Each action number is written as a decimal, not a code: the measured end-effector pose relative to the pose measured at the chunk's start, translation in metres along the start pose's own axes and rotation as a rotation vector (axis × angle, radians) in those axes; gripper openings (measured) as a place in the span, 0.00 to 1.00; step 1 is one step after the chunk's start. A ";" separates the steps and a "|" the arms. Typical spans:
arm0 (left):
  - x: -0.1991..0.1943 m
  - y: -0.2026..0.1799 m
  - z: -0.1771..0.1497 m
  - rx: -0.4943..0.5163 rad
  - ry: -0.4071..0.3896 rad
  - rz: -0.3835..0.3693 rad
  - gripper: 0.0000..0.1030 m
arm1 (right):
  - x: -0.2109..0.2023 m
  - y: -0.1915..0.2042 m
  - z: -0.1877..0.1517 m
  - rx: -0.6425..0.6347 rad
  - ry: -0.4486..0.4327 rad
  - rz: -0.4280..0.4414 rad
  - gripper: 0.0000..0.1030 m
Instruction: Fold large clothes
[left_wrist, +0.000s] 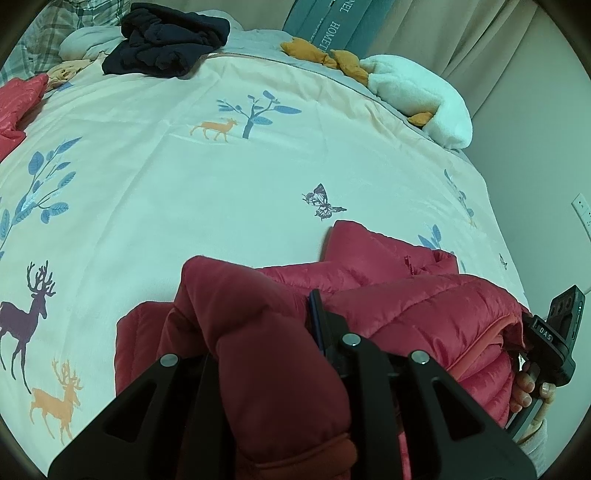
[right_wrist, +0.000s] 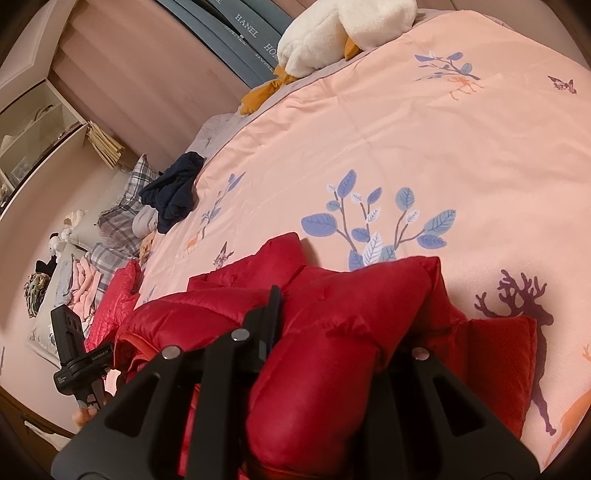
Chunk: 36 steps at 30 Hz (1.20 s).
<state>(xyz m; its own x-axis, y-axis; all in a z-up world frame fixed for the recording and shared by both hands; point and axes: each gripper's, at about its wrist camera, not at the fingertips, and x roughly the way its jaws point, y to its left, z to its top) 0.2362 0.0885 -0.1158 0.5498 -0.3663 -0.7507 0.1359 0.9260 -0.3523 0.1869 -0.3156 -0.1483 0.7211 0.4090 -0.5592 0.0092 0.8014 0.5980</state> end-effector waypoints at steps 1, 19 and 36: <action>0.001 0.000 0.001 0.001 0.002 0.001 0.19 | 0.001 0.000 0.000 0.000 0.002 -0.002 0.14; 0.013 -0.002 0.007 -0.004 0.043 0.016 0.19 | 0.011 -0.002 0.005 0.019 0.043 -0.028 0.14; 0.017 -0.002 0.007 -0.012 0.058 0.019 0.19 | 0.013 -0.002 0.005 0.025 0.057 -0.036 0.16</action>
<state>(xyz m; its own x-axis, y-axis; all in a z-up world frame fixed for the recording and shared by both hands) 0.2515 0.0813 -0.1243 0.5030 -0.3541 -0.7884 0.1163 0.9317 -0.3442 0.1996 -0.3141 -0.1544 0.6791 0.4051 -0.6121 0.0521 0.8052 0.5908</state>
